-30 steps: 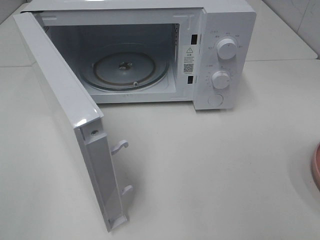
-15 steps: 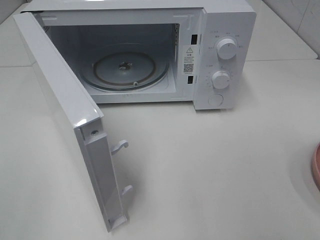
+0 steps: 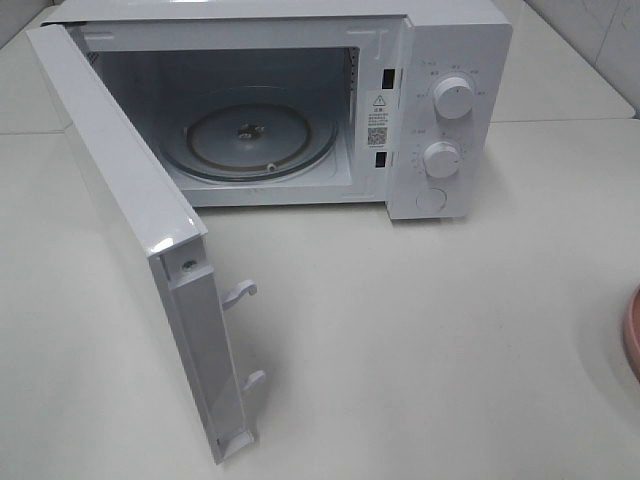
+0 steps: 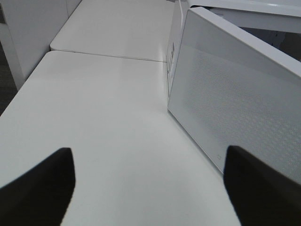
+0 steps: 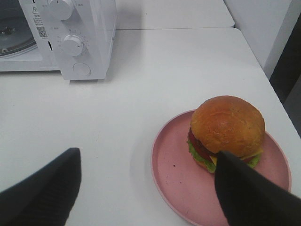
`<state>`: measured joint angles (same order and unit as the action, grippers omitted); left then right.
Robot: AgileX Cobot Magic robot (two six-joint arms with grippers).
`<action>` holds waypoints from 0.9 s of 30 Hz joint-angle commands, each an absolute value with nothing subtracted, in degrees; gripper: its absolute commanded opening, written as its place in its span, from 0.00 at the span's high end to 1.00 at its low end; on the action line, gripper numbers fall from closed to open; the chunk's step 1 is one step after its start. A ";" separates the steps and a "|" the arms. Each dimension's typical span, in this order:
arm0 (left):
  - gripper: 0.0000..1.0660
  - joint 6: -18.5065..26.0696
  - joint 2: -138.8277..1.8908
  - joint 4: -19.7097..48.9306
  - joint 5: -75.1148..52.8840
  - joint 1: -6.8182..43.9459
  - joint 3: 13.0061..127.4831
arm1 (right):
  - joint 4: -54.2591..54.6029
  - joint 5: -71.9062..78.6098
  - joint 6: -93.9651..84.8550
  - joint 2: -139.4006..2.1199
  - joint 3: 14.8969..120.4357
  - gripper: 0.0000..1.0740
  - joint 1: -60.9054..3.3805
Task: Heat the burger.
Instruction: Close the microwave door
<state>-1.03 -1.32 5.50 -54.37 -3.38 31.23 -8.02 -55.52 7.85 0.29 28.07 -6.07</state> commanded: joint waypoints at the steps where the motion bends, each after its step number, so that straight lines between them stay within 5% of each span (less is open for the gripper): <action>1: 0.46 -1.38 -5.33 5.84 -49.16 -3.72 31.57 | -8.08 -55.29 7.33 1.89 28.19 0.31 -5.90; 14: 1.00 -1.43 -22.35 6.53 -31.97 -3.72 31.46 | -8.08 -55.29 7.33 1.89 28.19 0.31 -5.90; 27: 1.00 -1.20 -35.07 6.36 -1.38 -3.72 24.06 | -8.08 -55.29 7.33 1.89 28.19 0.31 -5.90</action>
<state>-1.03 -33.12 6.02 -9.97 -3.38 26.13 -8.02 -55.52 7.85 0.29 28.07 -6.07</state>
